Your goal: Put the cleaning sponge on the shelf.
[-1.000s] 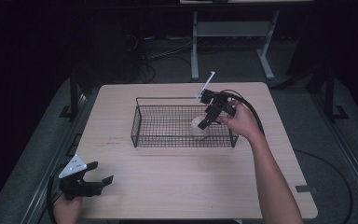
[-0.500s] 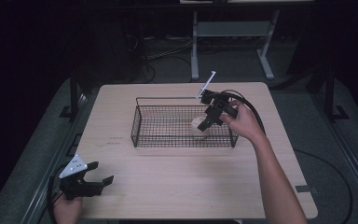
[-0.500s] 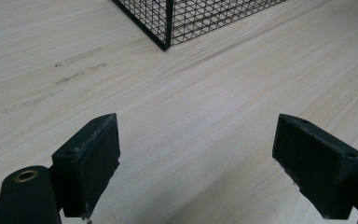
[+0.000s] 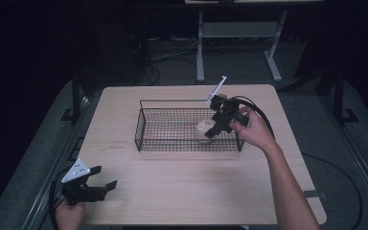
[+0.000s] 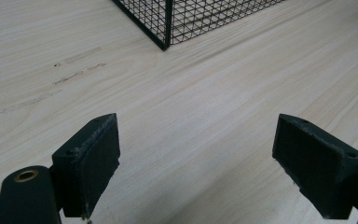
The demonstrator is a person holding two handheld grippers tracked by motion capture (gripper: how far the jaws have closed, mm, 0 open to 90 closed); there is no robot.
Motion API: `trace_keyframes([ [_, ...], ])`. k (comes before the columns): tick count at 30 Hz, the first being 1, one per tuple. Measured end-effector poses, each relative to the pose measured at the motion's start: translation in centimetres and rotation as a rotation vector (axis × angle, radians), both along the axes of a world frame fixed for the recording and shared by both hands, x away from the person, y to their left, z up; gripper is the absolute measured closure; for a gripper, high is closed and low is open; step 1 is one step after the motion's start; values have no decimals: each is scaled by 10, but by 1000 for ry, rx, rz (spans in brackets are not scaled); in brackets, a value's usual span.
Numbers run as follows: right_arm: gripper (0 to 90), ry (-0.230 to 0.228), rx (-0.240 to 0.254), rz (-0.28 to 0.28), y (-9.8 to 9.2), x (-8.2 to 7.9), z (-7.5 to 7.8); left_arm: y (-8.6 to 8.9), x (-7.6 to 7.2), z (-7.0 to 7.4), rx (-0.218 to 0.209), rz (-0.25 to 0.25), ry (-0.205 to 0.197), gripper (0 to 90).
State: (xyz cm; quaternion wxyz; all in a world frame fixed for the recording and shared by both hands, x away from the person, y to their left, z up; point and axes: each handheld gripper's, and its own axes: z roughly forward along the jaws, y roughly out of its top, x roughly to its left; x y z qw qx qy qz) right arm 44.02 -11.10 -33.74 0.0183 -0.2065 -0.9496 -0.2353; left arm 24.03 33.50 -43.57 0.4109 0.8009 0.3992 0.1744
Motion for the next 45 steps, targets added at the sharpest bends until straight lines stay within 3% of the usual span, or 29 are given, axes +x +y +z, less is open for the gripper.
trace_keyframes([
  [11,150,-24,21,22,-4,-13,4,0,0,0,1,1,-1,137],
  [28,150,-52,14,54,-6,-34,1,-1,0,0,1,-1,-2,137],
  [45,150,-52,23,71,-9,-47,-3,-1,0,0,1,-2,1,137],
])
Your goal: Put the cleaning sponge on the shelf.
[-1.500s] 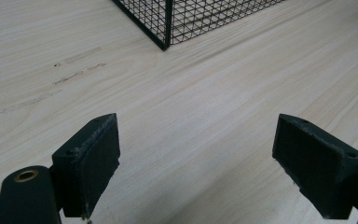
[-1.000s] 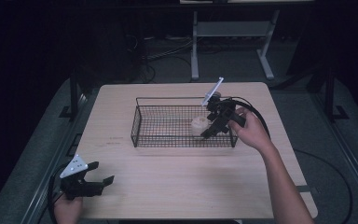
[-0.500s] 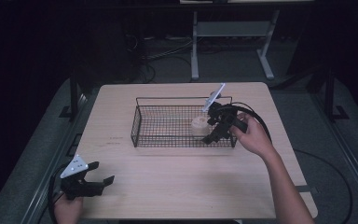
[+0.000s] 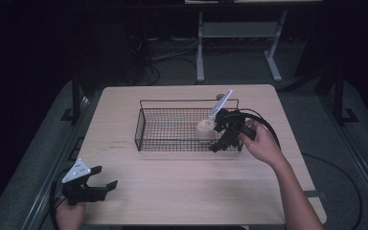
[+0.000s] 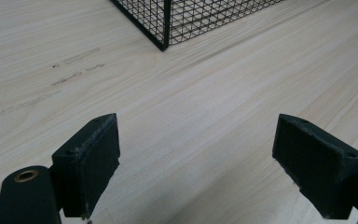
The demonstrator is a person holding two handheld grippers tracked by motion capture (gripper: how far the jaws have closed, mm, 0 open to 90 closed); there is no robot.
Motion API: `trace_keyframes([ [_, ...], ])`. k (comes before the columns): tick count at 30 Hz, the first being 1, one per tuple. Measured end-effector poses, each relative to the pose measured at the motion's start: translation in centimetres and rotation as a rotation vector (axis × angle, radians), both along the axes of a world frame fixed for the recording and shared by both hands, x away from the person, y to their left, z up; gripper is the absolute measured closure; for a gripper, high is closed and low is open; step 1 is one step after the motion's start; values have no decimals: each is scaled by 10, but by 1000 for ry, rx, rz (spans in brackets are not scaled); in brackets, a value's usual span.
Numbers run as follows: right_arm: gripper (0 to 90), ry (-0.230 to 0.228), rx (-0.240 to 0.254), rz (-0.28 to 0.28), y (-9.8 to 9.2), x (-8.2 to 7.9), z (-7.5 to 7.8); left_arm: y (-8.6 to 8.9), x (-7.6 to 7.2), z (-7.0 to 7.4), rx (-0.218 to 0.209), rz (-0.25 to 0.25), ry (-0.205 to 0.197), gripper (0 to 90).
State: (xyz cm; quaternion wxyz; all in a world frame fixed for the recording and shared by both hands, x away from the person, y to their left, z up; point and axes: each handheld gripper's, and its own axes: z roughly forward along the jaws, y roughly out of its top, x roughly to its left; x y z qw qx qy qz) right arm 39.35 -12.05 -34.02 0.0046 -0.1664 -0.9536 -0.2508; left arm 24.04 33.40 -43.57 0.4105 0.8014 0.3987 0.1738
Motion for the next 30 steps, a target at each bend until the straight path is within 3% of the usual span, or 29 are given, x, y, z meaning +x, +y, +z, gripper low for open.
trace_keyframes([
  [9,150,6,-32,22,-1,-8,-1,-1,0,0,0,0,1,137],
  [16,149,5,-7,24,-3,-15,-5,-1,0,0,3,-3,1,137],
  [19,150,1,-52,26,-3,-18,-8,0,0,0,4,-2,3,137],
  [23,150,-5,-70,33,-2,-22,-9,0,0,0,1,0,2,137],
  [30,149,12,-41,26,-6,-26,-16,0,0,0,1,1,1,137],
])
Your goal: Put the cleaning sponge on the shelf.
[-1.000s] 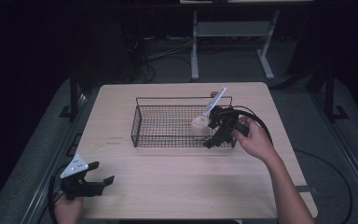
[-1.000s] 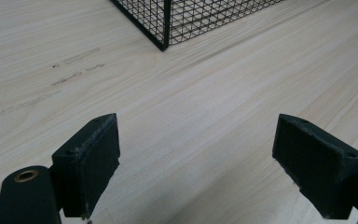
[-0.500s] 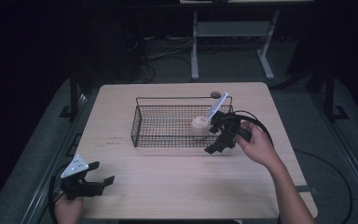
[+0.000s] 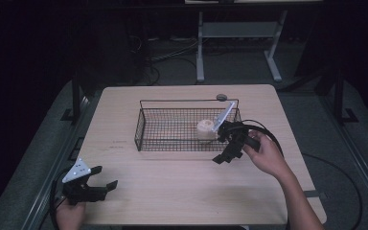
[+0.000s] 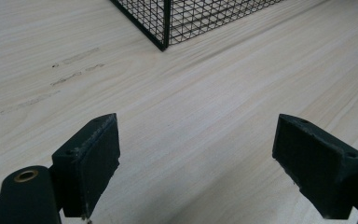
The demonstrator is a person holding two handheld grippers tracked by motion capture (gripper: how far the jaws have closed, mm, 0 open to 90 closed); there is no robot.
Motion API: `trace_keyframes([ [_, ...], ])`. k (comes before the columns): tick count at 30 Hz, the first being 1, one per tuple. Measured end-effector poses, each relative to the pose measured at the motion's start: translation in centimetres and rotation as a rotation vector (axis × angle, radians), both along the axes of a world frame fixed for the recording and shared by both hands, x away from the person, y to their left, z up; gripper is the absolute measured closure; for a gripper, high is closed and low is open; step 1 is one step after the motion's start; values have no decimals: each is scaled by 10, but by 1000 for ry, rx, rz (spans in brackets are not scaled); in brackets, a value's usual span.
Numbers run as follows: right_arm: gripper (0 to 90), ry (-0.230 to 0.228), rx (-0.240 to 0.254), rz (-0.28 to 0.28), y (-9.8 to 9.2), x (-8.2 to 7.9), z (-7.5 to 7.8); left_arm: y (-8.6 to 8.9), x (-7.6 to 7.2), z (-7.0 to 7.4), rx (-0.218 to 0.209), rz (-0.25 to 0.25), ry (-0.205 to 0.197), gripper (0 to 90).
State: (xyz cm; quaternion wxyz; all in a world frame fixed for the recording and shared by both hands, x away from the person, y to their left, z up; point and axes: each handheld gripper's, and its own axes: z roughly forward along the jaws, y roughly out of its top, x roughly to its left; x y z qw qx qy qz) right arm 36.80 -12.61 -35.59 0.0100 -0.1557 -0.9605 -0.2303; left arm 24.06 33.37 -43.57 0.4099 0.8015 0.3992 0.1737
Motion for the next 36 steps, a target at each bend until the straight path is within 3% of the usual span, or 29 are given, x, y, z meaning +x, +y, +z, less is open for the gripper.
trace_keyframes([
  [2,150,0,-13,-1,0,-2,-1,0,0,0,1,-1,1,137],
  [5,149,18,13,8,0,-5,-3,0,0,0,2,-2,1,137],
  [19,149,0,11,2,-9,-19,-14,-1,0,0,4,-3,0,137],
  [36,149,-2,64,-12,-28,-38,-32,-2,1,-1,4,-4,3,137],
])
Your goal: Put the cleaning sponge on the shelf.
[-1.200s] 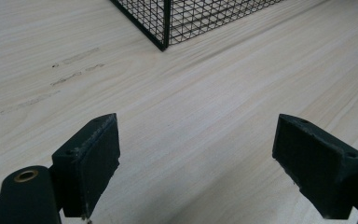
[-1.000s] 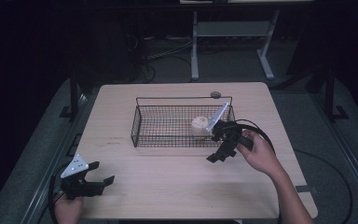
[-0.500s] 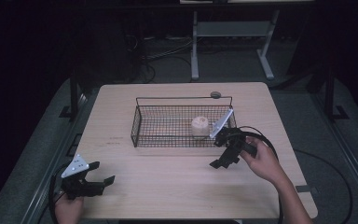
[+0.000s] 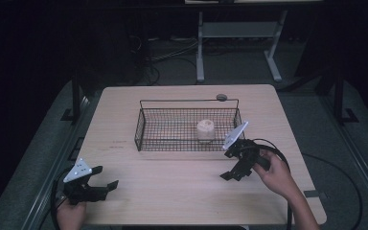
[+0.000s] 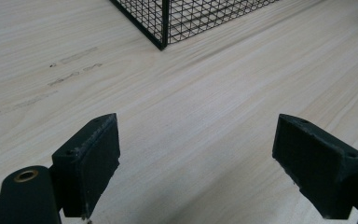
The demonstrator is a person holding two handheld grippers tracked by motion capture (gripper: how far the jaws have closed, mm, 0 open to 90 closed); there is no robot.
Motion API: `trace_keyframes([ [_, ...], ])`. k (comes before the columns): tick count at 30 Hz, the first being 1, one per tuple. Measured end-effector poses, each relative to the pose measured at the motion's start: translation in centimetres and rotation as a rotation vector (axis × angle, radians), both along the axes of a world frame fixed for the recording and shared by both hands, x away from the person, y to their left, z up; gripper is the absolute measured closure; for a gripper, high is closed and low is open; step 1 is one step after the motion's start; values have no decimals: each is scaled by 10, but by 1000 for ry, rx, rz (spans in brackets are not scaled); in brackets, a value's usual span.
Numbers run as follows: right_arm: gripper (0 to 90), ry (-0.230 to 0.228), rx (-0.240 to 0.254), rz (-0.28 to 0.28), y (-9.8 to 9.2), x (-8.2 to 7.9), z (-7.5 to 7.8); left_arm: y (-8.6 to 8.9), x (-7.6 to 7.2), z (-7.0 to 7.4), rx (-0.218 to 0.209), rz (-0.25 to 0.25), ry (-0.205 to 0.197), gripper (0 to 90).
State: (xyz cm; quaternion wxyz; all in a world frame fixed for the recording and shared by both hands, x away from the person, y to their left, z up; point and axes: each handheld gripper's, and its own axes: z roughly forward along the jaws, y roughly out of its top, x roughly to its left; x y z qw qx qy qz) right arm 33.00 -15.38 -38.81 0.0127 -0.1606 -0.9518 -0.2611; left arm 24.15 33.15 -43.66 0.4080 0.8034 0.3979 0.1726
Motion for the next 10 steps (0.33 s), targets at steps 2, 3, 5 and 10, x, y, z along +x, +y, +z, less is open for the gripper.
trace_keyframes([
  [2,149,0,-14,0,-1,-2,-3,0,0,0,4,-2,-3,137],
  [3,149,-6,-11,-5,-1,-4,-4,0,0,0,3,-2,-3,137],
  [5,149,-8,3,-1,-2,-8,-6,0,0,0,3,-2,-2,137],
  [10,149,-33,-26,0,1,-14,-9,-1,1,0,7,-3,-3,137],
])
